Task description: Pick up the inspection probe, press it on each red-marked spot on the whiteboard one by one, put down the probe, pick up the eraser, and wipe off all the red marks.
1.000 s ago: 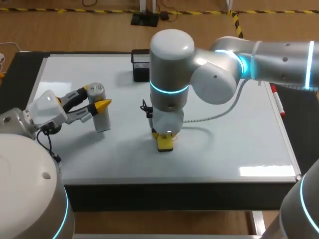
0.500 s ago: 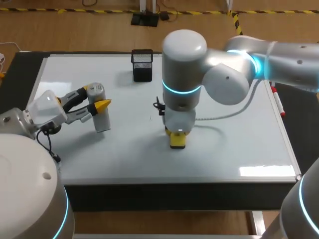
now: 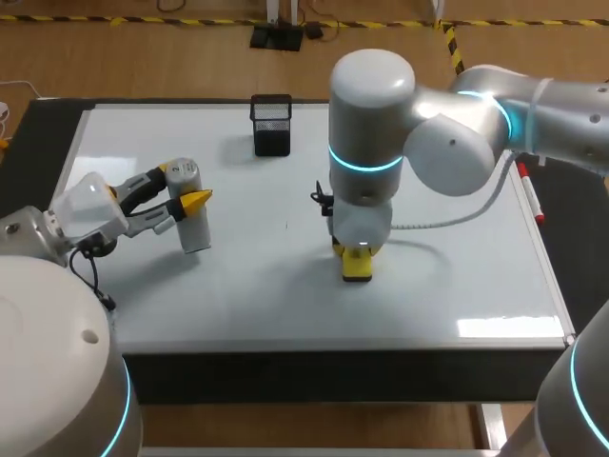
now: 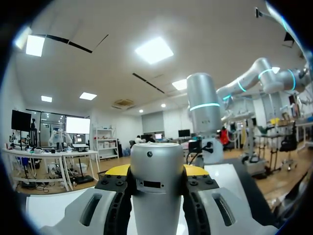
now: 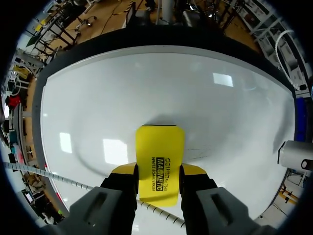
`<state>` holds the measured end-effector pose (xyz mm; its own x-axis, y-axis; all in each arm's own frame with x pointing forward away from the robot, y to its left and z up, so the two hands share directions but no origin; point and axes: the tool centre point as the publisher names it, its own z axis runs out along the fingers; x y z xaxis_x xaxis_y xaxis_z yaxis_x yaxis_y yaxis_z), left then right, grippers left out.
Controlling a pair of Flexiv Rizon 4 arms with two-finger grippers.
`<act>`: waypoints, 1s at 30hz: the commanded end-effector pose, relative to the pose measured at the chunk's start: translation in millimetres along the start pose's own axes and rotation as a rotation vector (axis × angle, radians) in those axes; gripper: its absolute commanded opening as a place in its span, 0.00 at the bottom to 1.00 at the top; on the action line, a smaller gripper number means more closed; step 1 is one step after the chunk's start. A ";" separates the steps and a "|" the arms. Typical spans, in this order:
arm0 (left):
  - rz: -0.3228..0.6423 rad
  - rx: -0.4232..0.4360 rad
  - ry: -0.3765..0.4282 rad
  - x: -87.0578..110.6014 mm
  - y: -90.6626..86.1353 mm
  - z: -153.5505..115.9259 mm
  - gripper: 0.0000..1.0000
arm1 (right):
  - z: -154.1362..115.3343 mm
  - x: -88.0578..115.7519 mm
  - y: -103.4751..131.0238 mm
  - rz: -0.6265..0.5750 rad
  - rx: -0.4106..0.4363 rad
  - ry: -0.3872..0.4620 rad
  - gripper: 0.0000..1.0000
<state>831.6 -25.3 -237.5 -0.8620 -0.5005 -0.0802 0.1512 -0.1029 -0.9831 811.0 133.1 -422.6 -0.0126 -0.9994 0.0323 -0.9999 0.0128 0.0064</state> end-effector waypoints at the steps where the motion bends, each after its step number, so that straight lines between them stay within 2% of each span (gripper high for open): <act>1: 0.001 0.001 -0.002 0.2 -0.7 0.1 0.00 | -16.3 13.5 -8.3 0.001 -0.006 0.001 0.00; 8: 0.001 0.001 -0.002 0.2 -0.7 0.1 0.00 | -39.0 32.2 -23.9 0.038 0.029 0.017 0.00; 30: 0.001 0.001 -0.002 0.2 -0.7 0.1 0.00 | -39.0 32.2 -23.9 0.038 0.029 0.017 0.00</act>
<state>831.5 -25.1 -237.5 -0.8620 -0.5005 -0.0803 0.1512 -0.1028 -0.9831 834.9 103.5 -384.0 -0.0525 -0.9975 0.0479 -0.9984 0.0515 -0.0217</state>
